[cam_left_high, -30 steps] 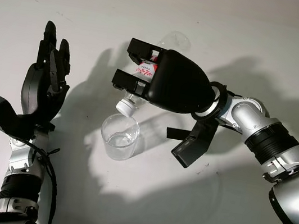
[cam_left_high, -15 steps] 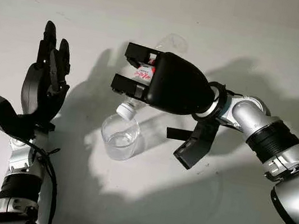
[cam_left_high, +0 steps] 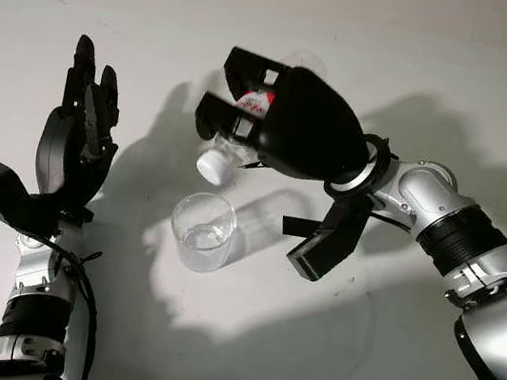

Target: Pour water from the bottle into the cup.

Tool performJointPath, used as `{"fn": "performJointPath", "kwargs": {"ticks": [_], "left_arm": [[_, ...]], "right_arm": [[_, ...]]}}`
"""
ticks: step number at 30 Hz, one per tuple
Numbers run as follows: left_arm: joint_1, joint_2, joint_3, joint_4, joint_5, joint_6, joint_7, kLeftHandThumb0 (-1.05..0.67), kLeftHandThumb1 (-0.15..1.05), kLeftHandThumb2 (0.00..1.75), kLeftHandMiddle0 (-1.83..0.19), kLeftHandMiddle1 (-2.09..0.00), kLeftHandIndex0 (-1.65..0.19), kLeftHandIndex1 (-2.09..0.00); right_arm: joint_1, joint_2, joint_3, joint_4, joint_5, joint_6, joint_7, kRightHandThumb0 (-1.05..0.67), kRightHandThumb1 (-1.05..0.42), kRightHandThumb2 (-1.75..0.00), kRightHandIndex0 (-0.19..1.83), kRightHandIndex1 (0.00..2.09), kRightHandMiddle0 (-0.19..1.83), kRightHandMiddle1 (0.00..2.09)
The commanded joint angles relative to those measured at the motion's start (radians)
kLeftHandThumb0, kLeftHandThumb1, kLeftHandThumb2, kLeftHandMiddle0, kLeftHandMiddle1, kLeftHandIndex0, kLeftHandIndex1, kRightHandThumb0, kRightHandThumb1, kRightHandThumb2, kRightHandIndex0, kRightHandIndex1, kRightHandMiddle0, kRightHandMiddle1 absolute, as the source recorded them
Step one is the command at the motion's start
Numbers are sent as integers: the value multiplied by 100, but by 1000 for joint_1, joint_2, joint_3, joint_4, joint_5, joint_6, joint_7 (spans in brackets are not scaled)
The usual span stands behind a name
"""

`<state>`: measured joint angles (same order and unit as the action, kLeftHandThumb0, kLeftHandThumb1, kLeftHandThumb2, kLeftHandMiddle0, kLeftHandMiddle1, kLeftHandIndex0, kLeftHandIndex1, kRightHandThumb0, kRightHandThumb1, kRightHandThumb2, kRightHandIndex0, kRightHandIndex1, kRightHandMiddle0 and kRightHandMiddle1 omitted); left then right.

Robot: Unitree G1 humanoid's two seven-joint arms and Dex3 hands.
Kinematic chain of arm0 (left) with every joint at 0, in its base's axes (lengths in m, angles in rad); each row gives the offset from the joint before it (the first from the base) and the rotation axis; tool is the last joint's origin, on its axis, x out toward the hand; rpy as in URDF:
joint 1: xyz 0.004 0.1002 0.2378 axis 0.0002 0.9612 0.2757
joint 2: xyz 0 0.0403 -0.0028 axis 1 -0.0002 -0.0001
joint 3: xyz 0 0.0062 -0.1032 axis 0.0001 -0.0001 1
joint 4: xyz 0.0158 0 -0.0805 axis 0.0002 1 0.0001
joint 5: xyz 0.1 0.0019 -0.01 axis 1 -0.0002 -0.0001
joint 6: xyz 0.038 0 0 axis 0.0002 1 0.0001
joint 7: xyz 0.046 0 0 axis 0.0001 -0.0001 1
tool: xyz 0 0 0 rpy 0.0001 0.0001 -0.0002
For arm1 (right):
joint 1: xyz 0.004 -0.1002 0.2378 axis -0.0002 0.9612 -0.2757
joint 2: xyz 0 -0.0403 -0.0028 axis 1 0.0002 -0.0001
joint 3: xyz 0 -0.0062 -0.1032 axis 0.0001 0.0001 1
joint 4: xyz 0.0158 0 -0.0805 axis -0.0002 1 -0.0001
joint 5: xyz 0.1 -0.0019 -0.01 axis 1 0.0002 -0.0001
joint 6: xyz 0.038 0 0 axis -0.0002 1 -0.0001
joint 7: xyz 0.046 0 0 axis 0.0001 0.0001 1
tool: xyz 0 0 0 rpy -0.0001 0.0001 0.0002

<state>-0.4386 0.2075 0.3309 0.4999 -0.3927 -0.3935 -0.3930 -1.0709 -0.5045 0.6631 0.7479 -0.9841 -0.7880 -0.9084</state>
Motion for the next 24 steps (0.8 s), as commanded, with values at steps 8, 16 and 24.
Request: {"fn": "performJointPath", "kwargs": {"ticks": [8, 16, 24], "left_arm": [[22, -4, -2, -10, 1, 1, -2, -71, 105, 69, 19, 0, 19, 0], [30, -2, -6, -25, 7, 16, 3, -70, 105, 70, 19, 0, 19, 0], [33, 0, -14, -52, 5, 50, 3, -69, 105, 72, 19, 0, 19, 0]], "right_arm": [[124, 77, -288, 22, 653, -46, 612, -35, -105, -34, 133, 209, 114, 209], [212, 132, -501, -71, 948, 191, 930, -35, -105, -40, 126, 209, 104, 209], [299, 185, -693, -343, 1220, 614, 1063, -33, -105, -48, 123, 209, 95, 209]]}}
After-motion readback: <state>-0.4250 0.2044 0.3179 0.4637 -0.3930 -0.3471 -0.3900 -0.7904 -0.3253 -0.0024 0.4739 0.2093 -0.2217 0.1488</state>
